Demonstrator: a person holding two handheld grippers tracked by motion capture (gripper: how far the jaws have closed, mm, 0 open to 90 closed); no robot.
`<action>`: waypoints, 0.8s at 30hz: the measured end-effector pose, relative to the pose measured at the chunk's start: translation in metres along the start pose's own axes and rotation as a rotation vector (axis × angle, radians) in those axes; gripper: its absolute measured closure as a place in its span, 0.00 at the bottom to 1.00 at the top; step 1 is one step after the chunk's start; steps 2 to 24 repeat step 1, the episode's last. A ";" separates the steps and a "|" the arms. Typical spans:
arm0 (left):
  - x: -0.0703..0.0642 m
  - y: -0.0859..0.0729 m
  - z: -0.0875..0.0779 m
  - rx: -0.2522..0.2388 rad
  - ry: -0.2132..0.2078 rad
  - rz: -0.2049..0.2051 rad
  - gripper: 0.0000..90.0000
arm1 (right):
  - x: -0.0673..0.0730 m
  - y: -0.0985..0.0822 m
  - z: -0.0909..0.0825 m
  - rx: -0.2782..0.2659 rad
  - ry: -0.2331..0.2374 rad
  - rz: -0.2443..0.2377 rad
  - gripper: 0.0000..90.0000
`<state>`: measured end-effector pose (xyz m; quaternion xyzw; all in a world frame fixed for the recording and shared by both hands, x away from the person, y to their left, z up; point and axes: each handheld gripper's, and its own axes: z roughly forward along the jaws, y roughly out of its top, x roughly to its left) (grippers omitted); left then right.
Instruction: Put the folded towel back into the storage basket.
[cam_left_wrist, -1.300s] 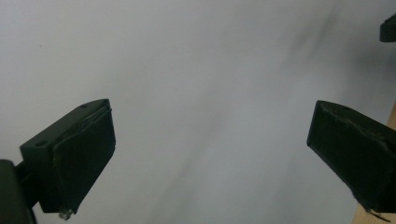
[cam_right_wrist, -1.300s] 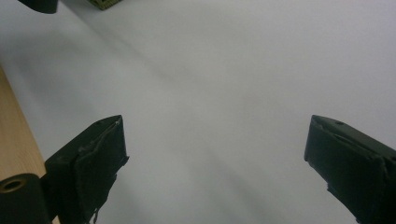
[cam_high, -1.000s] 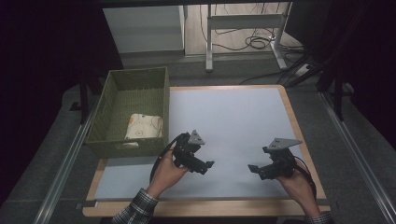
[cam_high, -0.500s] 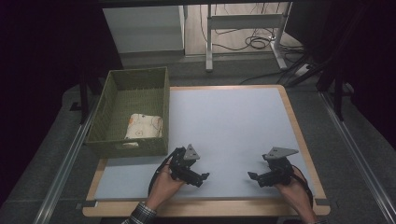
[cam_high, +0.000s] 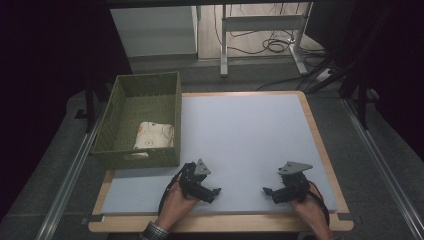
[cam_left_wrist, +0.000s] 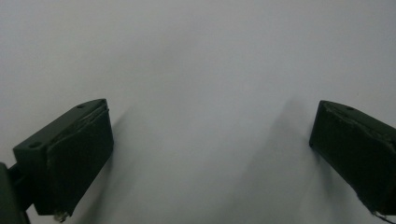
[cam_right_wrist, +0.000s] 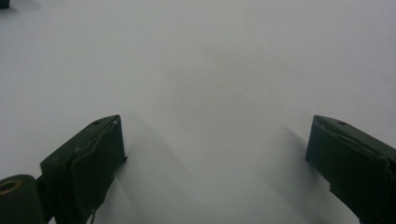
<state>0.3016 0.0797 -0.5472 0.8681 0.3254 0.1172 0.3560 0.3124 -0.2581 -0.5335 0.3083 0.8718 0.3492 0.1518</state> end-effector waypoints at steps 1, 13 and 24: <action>0.000 0.000 0.000 -0.001 0.000 0.000 0.00 | 0.000 0.000 0.000 0.000 -0.001 0.000 0.05; 0.000 0.000 0.000 -0.001 0.000 0.000 0.00 | 0.000 0.000 0.000 0.000 -0.001 0.000 0.05; 0.000 0.000 0.000 -0.001 0.000 0.000 0.00 | 0.000 0.000 0.000 0.000 -0.001 0.000 0.05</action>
